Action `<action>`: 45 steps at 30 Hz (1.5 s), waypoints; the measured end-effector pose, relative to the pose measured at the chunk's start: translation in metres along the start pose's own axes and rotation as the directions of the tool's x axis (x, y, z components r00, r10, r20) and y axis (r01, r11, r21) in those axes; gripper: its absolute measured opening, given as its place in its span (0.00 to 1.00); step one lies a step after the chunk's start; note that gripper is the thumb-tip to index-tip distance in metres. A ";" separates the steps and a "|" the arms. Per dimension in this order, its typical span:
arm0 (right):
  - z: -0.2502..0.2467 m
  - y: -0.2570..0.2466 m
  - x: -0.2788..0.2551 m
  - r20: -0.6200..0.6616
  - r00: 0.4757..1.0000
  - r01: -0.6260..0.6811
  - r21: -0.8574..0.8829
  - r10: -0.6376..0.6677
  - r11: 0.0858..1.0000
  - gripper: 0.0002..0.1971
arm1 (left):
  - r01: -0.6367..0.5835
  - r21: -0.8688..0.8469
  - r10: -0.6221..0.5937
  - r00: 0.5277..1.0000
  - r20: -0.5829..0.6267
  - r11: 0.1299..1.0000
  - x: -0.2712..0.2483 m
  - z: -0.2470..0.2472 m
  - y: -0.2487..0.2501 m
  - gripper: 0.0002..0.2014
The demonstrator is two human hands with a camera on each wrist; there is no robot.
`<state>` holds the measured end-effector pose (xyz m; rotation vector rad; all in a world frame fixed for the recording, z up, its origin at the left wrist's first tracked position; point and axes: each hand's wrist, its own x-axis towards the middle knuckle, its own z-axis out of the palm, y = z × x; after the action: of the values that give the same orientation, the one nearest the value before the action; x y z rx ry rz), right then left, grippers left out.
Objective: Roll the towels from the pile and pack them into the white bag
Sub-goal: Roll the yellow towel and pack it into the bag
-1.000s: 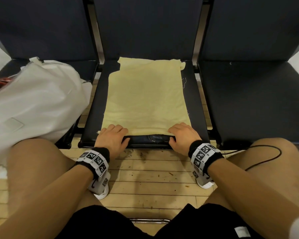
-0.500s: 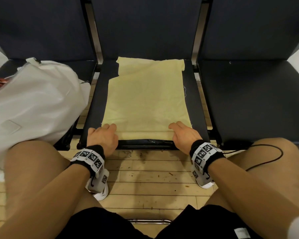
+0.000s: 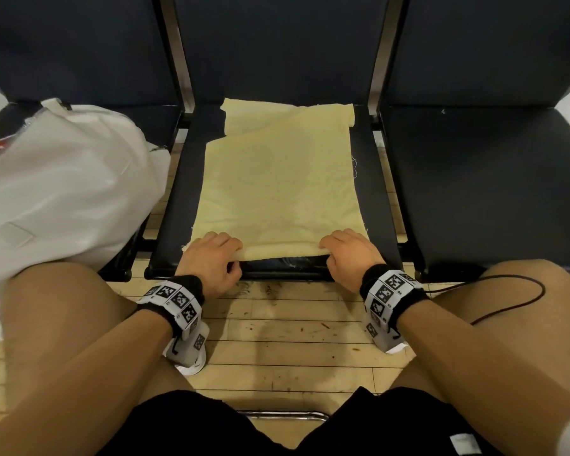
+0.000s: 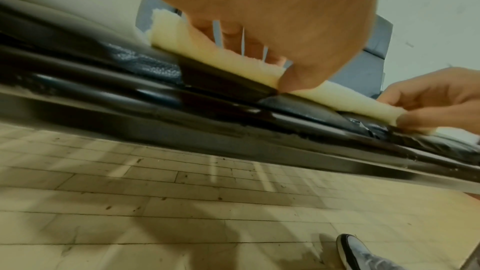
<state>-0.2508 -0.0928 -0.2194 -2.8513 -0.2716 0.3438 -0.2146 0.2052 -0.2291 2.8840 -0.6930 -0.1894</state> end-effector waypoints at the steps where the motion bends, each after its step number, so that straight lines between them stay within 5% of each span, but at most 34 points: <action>1: -0.001 0.000 0.001 0.016 1.000 -0.006 -0.013 0.006 1.000 0.19 | 0.008 0.005 -0.008 1.000 0.014 1.000 0.001 -0.001 0.000 0.17; 9: 0.002 -0.001 0.001 0.068 0.995 -0.082 0.041 0.079 0.996 0.21 | 0.074 0.032 -0.076 0.995 0.065 0.997 0.000 -0.006 0.006 0.20; 12: 0.006 0.002 0.002 -0.091 0.995 -0.019 0.071 0.026 0.997 0.20 | 0.088 0.025 -0.089 0.995 0.042 0.996 -0.001 -0.005 0.006 0.23; 16: 0.008 0.002 0.004 -0.243 0.958 0.128 -0.112 -0.152 0.985 0.20 | 0.057 0.048 -0.053 0.995 -0.086 0.997 0.001 -0.001 0.000 0.21; 22: 0.010 -0.007 -0.005 -0.117 0.986 0.117 -0.037 -0.121 0.992 0.14 | -0.050 0.003 0.050 0.996 -0.071 0.999 0.000 0.001 0.005 0.14; 35: 0.001 -0.005 -0.002 0.093 0.995 -0.027 -0.022 0.029 0.999 0.22 | 0.061 0.047 -0.064 0.995 0.073 0.997 0.001 -0.006 0.011 0.20; 40: 0.010 -0.001 0.001 -0.118 0.990 0.070 -0.078 -0.079 0.995 0.29 | 0.035 0.056 -0.030 0.995 -0.096 0.998 0.000 -0.002 0.008 0.17; 43: 0.007 -0.006 0.001 -0.290 0.941 0.143 -0.123 -0.173 0.982 0.21 | -0.031 0.057 0.041 0.982 -0.183 0.998 0.001 -0.003 0.009 0.08; 45: 0.008 -0.013 -0.004 -0.266 0.932 0.221 -0.122 -0.246 0.968 0.11 | -0.075 0.018 0.076 0.986 -0.146 0.997 0.000 -0.001 0.011 0.08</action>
<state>-0.2585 -0.0797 -0.2226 -2.8643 -0.5750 -0.1224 -0.2198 0.1955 -0.2258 2.8412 -0.7764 0.0360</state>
